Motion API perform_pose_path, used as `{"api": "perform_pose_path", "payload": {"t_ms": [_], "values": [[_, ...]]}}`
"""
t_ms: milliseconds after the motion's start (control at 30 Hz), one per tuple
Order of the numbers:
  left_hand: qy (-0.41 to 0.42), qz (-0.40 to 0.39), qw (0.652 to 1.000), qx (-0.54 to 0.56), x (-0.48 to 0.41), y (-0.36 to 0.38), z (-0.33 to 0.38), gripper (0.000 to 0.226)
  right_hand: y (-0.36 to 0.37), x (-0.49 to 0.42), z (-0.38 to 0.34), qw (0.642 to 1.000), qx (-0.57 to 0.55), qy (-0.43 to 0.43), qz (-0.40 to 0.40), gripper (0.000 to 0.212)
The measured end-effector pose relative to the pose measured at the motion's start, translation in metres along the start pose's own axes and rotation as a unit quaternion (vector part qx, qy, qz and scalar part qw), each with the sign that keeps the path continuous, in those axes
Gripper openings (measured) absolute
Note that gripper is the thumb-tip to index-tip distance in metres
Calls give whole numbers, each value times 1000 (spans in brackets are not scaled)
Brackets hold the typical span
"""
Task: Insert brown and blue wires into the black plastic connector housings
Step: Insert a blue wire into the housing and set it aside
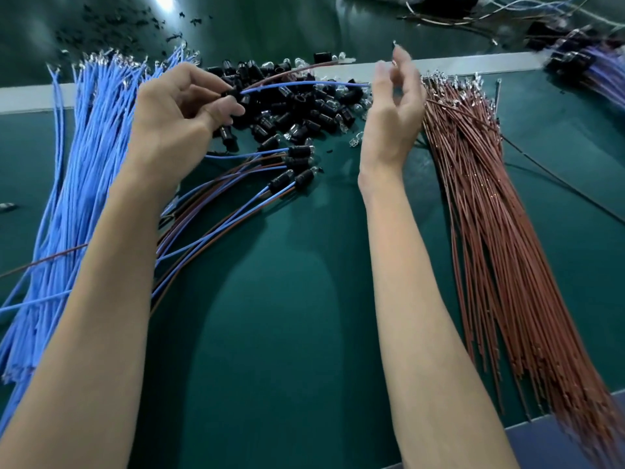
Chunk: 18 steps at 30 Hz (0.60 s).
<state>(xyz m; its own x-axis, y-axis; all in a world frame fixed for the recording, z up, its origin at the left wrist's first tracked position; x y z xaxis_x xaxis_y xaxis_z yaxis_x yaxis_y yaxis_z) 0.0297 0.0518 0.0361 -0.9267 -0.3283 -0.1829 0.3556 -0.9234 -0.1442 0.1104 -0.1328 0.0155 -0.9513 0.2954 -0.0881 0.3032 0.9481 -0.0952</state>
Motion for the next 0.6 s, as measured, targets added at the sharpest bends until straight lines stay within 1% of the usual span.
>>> {"api": "perform_pose_path", "payload": {"t_ms": [33,67,133,167,200,300,367,467,533,600], "values": [[1,-3,1000,1,0,-1,0,24,1,-1,0,999,-22,-6,-28,28],[2,-7,1000,0,1,-1,1,24,1,-1,0,997,-45,-7,-59,29],[-2,-19,1000,-5,1,-1,2,23,3,-1,0,988,-102,11,-116,16],[-5,-25,1000,-9,1,-1,2,23,3,-1,0,982,-131,21,-131,9],[-8,-31,999,-13,2,-2,2,22,3,-1,0,978,-154,28,-135,8],[-13,-34,999,-16,1,-5,1,20,0,-1,1,973,-192,23,-125,13],[-11,-25,1000,-14,0,-8,0,18,-2,-3,3,981,-155,3,-113,17],[-6,-12,1000,-18,-1,-12,0,16,-3,-3,4,993,-54,-44,-95,24],[-1,-16,999,-36,-1,-12,1,14,-3,-2,3,992,-26,-67,-101,27],[7,-20,997,-68,-1,-11,2,7,-4,0,3,990,-9,-78,-115,32]]}}
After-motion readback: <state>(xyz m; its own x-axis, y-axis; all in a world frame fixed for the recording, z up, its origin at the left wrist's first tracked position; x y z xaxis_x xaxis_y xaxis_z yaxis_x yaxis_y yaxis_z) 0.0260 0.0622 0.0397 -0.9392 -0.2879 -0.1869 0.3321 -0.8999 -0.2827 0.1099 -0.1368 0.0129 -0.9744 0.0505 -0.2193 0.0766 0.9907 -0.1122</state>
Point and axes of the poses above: each hand's wrist, its own x-axis away from the middle knuckle, its own y-axis out of the palm, z = x × y, the point moved 1 cm from there along -x, towards the middle knuckle, and after that the axes turned 11 degrees about x, right-handed, at the moved point
